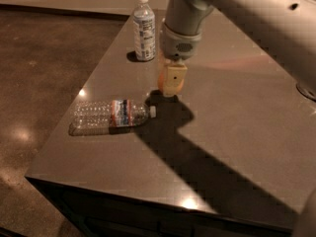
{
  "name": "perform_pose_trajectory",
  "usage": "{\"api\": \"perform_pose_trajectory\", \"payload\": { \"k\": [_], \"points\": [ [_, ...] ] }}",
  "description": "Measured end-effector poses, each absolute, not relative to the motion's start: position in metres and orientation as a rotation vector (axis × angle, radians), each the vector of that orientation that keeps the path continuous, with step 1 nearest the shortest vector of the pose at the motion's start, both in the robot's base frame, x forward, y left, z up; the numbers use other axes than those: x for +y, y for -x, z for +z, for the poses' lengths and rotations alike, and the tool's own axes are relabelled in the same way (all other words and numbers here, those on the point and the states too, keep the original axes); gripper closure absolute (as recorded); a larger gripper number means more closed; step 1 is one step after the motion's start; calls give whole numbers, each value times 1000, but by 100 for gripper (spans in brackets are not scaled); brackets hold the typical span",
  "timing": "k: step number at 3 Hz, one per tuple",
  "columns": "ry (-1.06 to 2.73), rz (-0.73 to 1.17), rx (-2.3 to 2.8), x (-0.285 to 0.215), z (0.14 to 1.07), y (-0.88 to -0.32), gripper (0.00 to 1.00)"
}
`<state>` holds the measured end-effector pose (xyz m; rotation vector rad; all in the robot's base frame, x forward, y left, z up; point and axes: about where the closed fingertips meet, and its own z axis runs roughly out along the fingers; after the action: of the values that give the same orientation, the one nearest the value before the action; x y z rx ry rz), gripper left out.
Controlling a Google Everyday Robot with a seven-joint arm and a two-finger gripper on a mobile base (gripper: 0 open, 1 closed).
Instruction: Move orange near water bottle
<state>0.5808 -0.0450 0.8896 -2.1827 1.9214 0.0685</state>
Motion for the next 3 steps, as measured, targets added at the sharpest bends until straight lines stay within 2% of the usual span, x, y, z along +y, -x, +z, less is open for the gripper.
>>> {"api": "perform_pose_trajectory", "payload": {
  "k": [3],
  "points": [
    [2508, 167, 1679, -2, 869, -578, 100]
  ]
}}
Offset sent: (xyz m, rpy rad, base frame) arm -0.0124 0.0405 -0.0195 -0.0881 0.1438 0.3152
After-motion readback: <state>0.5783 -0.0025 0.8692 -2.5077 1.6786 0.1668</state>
